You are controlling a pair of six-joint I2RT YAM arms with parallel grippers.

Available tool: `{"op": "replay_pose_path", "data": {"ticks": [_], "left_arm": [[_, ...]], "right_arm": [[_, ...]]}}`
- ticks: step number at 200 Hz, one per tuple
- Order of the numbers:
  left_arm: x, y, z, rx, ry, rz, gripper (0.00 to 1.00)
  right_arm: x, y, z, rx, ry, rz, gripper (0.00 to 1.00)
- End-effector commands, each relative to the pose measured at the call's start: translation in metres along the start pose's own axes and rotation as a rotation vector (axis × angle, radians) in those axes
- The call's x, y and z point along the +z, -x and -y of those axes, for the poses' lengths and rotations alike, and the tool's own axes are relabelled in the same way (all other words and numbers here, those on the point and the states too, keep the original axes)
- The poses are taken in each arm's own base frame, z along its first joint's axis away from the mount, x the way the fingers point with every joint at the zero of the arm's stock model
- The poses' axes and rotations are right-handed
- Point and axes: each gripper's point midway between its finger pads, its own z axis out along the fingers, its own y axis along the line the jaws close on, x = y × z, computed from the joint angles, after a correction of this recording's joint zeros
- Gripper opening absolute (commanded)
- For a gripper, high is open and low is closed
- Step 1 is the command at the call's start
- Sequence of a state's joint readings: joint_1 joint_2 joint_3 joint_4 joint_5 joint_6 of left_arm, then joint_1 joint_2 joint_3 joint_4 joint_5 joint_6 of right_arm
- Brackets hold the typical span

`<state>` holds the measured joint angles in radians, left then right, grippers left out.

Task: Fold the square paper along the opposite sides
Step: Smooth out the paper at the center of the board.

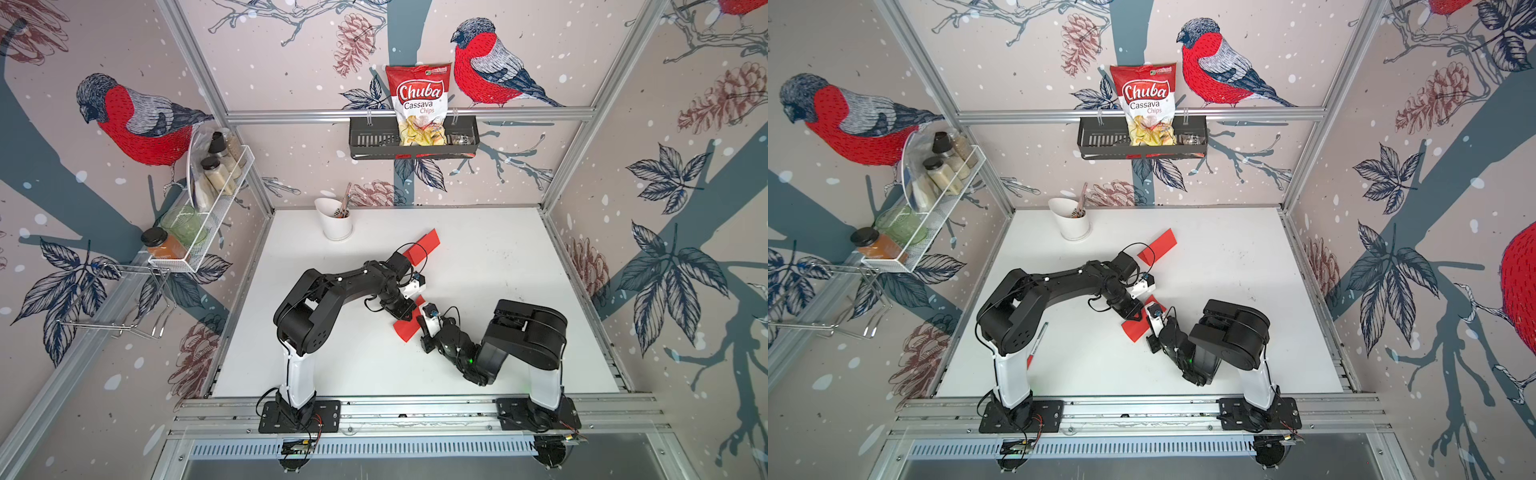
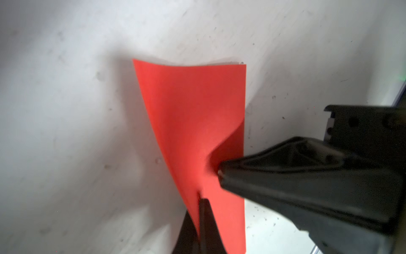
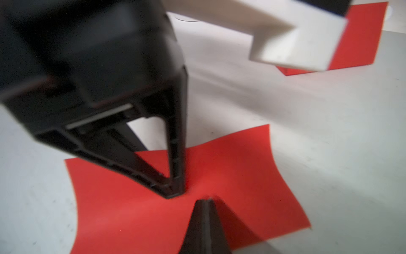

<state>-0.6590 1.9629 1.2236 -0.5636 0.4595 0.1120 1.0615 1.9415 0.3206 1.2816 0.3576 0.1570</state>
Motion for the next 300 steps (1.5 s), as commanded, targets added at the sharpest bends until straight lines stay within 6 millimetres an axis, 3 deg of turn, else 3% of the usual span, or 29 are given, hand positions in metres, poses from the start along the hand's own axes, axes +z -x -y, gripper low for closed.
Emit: {"op": "replay_pose_path", "data": {"ticks": [1, 133, 155, 177, 197, 219, 251, 300], "left_arm": [[0.006, -0.026, -0.021, -0.019, 0.111, -0.094, 0.0], [0.003, -0.029, -0.023, -0.017, 0.128, -0.082, 0.0], [0.001, -0.027, -0.024, -0.026, 0.139, -0.075, 0.0], [-0.003, -0.024, -0.026, -0.041, 0.146, -0.058, 0.0], [-0.011, -0.018, -0.033, -0.07, 0.177, -0.026, 0.0], [-0.023, -0.013, -0.051, -0.162, 0.204, 0.024, 0.0], [-0.031, -0.01, -0.057, -0.213, 0.205, 0.069, 0.0], [-0.027, -0.014, -0.057, -0.229, 0.197, 0.061, 0.0]], "right_arm": [[-0.003, -0.017, 0.024, 0.038, -0.09, -0.073, 0.0], [0.003, -0.044, 0.068, 0.177, -0.164, -0.196, 0.0], [0.001, -0.037, 0.077, 0.199, -0.177, -0.181, 0.0], [-0.003, -0.017, 0.081, 0.181, -0.178, -0.13, 0.0], [-0.018, 0.021, 0.069, 0.131, -0.116, 0.009, 0.0], [-0.03, 0.049, 0.036, 0.1, 0.008, 0.113, 0.0], [-0.026, 0.062, -0.018, 0.076, 0.161, 0.156, 0.0], [-0.005, 0.058, -0.035, 0.046, 0.205, 0.15, 0.0]]}}
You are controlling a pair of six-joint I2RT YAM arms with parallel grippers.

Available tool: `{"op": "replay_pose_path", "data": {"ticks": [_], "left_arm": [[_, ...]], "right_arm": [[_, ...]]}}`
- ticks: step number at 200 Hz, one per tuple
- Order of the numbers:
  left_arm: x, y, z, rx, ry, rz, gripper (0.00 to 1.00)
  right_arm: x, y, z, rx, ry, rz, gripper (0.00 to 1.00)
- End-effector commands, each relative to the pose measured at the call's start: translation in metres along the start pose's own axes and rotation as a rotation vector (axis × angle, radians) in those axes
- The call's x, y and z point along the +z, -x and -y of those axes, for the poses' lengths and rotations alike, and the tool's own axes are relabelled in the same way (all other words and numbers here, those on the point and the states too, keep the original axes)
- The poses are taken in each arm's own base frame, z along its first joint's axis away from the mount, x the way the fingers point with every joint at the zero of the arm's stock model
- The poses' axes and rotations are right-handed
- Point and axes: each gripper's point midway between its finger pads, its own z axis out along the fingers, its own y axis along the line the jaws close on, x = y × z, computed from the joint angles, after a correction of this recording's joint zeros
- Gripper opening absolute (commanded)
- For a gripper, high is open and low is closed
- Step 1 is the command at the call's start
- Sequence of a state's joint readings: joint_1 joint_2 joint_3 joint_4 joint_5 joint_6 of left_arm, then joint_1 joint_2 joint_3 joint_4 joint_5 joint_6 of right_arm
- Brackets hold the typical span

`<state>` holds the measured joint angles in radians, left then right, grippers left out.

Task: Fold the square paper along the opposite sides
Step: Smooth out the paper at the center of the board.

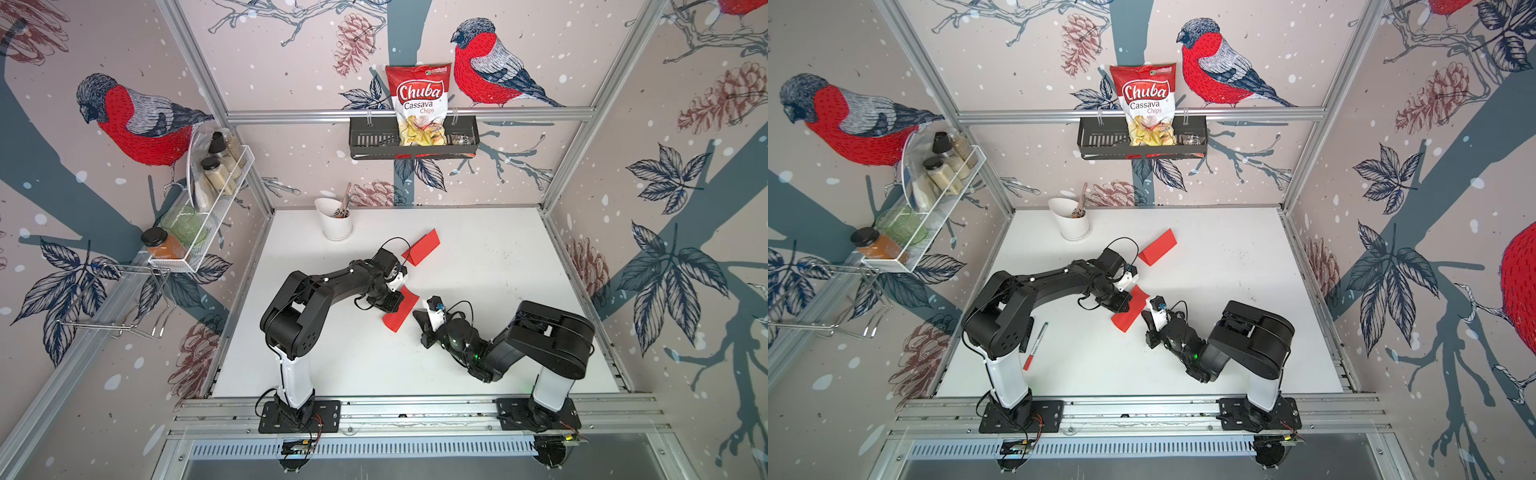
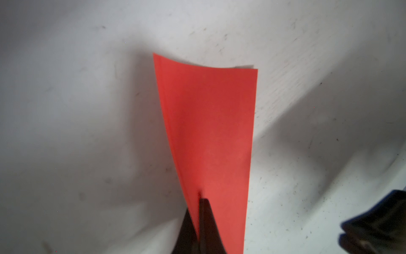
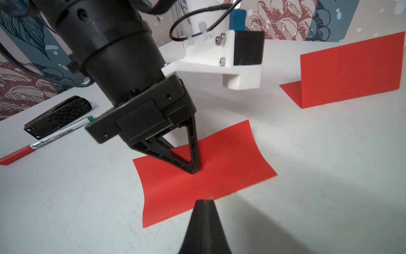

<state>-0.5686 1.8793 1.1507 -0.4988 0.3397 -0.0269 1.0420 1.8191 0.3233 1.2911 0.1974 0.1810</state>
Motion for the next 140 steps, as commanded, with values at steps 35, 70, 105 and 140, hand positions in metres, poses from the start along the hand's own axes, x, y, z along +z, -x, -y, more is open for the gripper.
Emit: {"op": "replay_pose_path", "data": {"ticks": [35, 70, 105, 140], "left_arm": [[0.003, -0.01, -0.013, -0.033, 0.055, -0.03, 0.0], [0.004, -0.01, -0.013, -0.028, 0.057, -0.036, 0.0], [0.007, -0.012, -0.014, -0.025, 0.056, -0.045, 0.0], [0.009, -0.014, -0.013, -0.028, 0.051, -0.046, 0.0]], "right_arm": [[0.022, 0.002, -0.022, -0.067, 0.073, 0.008, 0.0], [0.031, -0.02, -0.025, -0.1, 0.068, -0.046, 0.0], [0.036, -0.032, -0.027, -0.142, 0.063, -0.068, 0.0], [0.036, -0.043, -0.034, -0.202, 0.065, -0.097, 0.0]]}}
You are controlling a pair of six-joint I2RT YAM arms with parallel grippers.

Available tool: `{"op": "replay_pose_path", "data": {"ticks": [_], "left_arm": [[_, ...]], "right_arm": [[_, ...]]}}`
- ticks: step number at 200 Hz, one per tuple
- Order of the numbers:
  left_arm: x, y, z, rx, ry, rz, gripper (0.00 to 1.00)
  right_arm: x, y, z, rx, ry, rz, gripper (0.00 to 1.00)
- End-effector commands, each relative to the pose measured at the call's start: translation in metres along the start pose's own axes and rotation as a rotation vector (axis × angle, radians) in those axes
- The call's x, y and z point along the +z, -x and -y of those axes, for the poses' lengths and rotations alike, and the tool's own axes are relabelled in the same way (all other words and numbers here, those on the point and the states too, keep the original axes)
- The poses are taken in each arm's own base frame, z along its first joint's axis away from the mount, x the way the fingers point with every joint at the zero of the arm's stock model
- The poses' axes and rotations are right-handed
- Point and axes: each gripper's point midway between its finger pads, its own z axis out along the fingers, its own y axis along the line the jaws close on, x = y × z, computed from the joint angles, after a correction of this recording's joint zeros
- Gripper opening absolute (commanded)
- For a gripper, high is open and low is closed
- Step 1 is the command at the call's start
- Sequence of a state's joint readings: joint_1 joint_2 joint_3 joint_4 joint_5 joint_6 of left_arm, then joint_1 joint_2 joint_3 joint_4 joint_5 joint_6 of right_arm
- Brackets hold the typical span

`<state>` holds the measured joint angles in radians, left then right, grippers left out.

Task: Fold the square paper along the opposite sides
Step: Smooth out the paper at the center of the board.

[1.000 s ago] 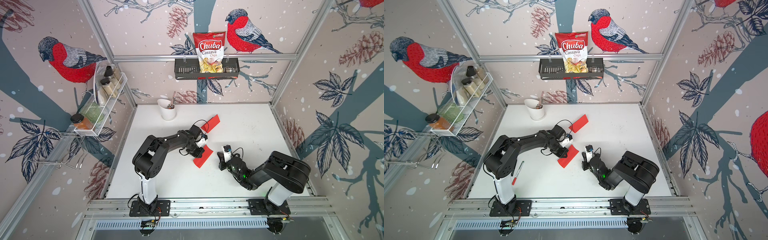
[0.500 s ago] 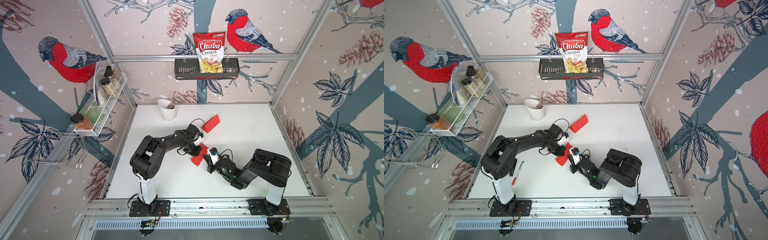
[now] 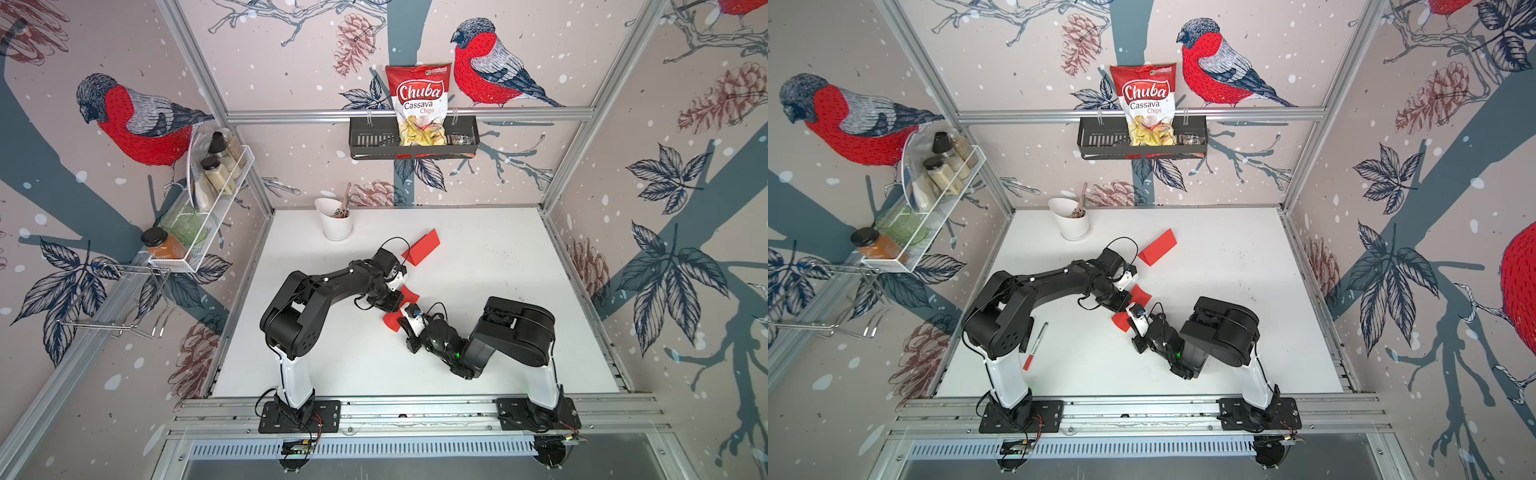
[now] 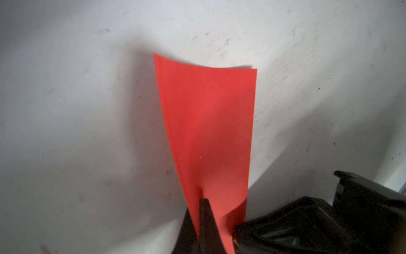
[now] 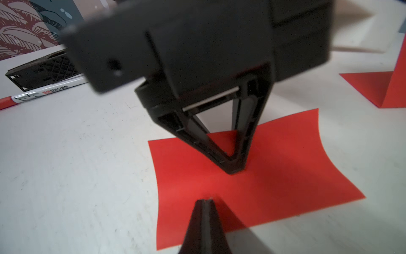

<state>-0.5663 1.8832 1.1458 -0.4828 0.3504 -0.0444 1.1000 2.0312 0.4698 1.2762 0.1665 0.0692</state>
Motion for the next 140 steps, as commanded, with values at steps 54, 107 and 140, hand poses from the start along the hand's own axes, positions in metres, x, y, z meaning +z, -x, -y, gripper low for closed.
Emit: {"op": "replay_pose_path", "data": {"ticks": [54, 107, 140], "left_arm": [[0.005, -0.015, -0.015, -0.013, 0.07, -0.048, 0.0], [0.005, -0.02, -0.018, -0.017, 0.083, -0.056, 0.0], [0.007, -0.024, -0.023, -0.024, 0.1, -0.065, 0.0]], "right_arm": [[0.004, -0.026, -0.008, -0.103, -0.024, -0.111, 0.0], [0.004, -0.038, -0.019, -0.122, -0.006, -0.15, 0.0], [0.004, -0.043, -0.027, -0.142, 0.01, -0.167, 0.0]]}}
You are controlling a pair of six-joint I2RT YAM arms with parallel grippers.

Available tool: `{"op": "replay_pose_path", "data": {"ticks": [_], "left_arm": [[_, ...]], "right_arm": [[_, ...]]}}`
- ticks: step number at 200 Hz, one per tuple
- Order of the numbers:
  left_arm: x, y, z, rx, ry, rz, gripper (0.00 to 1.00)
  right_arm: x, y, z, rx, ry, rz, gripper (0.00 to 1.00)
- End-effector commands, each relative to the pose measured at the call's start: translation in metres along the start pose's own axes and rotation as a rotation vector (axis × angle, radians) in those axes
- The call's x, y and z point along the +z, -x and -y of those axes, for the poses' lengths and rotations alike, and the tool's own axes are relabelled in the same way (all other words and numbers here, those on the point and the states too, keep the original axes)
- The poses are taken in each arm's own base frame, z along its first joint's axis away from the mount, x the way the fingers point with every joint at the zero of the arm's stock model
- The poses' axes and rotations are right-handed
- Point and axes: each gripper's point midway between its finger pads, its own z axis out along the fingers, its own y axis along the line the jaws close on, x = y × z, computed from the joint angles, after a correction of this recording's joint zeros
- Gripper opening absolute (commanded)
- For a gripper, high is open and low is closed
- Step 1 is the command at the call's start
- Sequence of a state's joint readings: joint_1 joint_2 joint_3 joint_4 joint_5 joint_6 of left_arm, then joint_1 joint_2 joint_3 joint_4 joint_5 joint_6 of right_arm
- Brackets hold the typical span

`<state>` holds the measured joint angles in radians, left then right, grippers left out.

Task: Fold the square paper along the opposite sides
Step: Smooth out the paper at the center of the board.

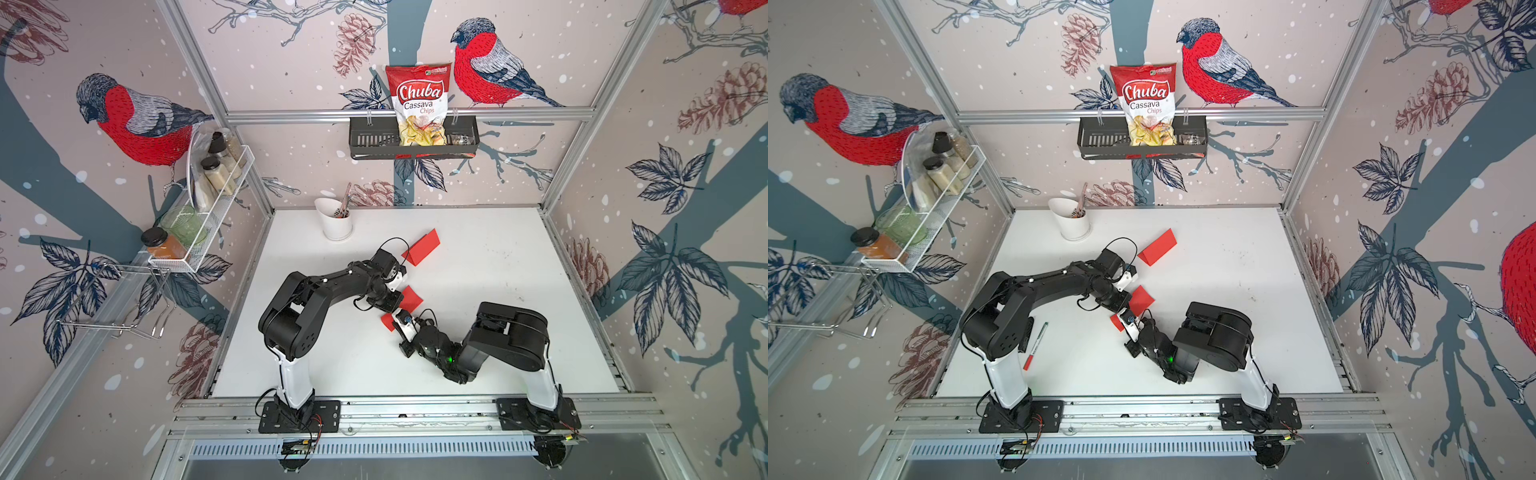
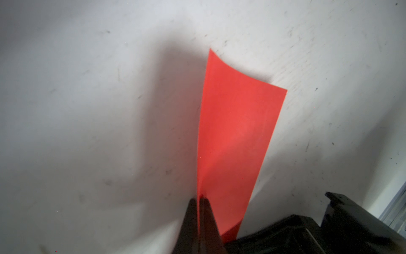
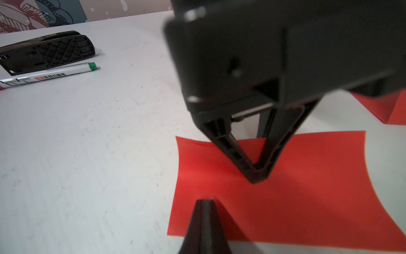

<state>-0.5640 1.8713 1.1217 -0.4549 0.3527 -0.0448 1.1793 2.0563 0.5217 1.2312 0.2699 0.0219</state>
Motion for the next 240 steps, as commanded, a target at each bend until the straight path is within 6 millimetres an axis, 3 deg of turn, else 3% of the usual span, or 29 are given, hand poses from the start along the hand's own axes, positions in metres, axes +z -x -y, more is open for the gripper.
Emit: {"op": "replay_pose_path", "data": {"ticks": [1, 157, 172, 180, 198, 216, 223, 240], "left_arm": [[0.006, -0.023, -0.023, -0.026, 0.103, -0.079, 0.0], [0.008, -0.026, -0.028, -0.032, 0.111, -0.094, 0.0], [0.008, -0.025, -0.029, -0.036, 0.112, -0.092, 0.0], [0.008, -0.025, -0.028, -0.041, 0.105, -0.091, 0.0], [0.001, -0.022, -0.022, -0.085, 0.08, -0.055, 0.0], [-0.015, -0.012, -0.019, -0.188, 0.07, 0.049, 0.0], [-0.022, -0.007, -0.017, -0.239, 0.065, 0.105, 0.0], [-0.034, -0.001, -0.009, -0.355, 0.017, 0.221, 0.0]], "right_arm": [[-0.003, -0.04, -0.011, -0.066, 0.047, -0.155, 0.0], [-0.006, -0.055, -0.035, -0.111, 0.096, -0.209, 0.0], [-0.006, -0.052, -0.037, -0.117, 0.103, -0.201, 0.0], [-0.01, -0.042, -0.035, -0.106, 0.097, -0.174, 0.0], [-0.03, 0.016, -0.008, -0.019, 0.013, -0.051, 0.0], [-0.055, 0.073, 0.045, 0.139, -0.145, 0.012, 0.0], [-0.065, 0.084, 0.065, 0.205, -0.195, 0.033, 0.0], [-0.088, 0.086, 0.109, 0.348, -0.308, 0.042, 0.0]]}}
